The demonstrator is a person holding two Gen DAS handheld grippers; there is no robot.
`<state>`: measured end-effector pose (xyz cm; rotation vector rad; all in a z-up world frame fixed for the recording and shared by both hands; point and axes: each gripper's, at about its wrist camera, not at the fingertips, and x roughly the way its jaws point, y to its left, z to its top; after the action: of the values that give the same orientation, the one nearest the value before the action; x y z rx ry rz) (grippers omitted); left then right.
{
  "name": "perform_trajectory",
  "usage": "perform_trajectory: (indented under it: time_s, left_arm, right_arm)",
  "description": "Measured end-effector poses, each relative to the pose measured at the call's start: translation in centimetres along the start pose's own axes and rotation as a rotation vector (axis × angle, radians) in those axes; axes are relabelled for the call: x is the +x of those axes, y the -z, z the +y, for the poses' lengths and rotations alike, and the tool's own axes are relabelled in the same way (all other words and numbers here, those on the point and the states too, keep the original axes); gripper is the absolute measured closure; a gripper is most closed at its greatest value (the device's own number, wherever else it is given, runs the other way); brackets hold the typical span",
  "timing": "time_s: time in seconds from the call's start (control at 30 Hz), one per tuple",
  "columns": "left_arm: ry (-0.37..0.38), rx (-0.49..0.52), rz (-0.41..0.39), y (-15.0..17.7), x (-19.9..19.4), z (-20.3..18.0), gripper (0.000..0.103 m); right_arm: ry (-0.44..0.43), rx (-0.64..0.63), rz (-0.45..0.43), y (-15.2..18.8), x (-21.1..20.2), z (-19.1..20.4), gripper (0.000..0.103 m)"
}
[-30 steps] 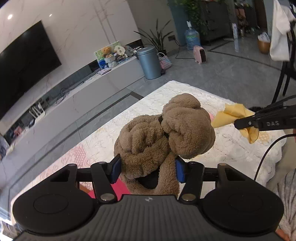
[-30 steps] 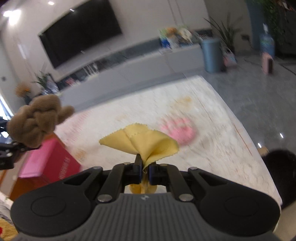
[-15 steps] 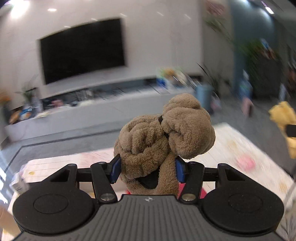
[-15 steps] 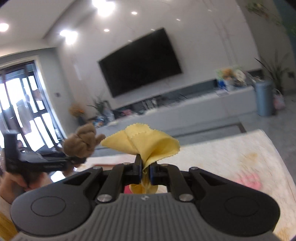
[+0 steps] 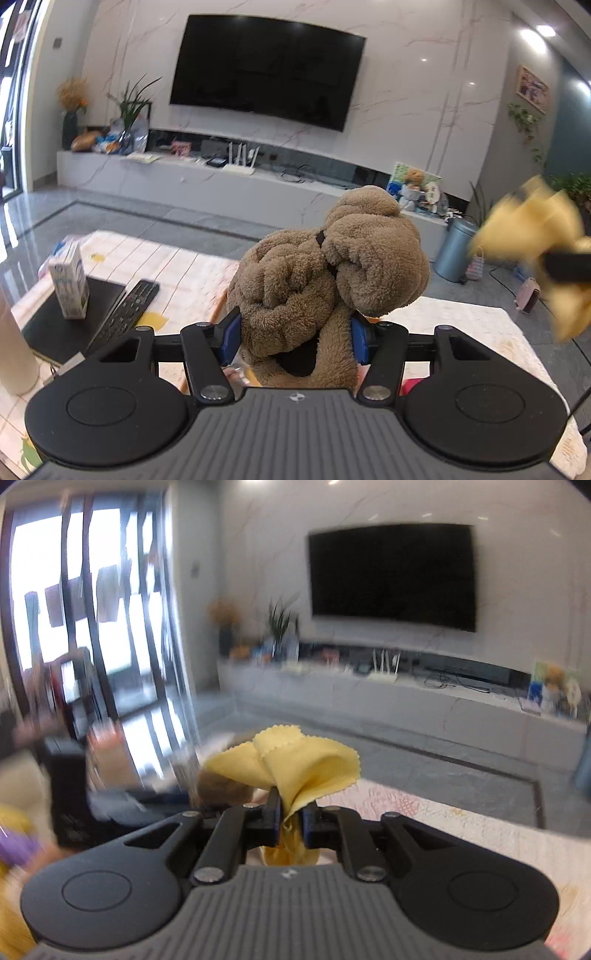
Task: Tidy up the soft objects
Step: 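Carry the towel bear in the left tool while the right tool carries the cloth to the box, then open the left tool to drop the bear while the right tool releases the cloth into the box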
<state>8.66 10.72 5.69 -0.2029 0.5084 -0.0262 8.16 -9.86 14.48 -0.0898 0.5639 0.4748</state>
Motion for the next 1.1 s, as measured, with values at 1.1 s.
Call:
perform_trajectory:
  time_s: [1.1]
  left_arm:
    - [-0.094,0.033,0.049,3.2,3.2,5.2,0.010]
  right_arm:
    - [0.171,-0.161,0.545,7.0,26.1,-1.5,0.089]
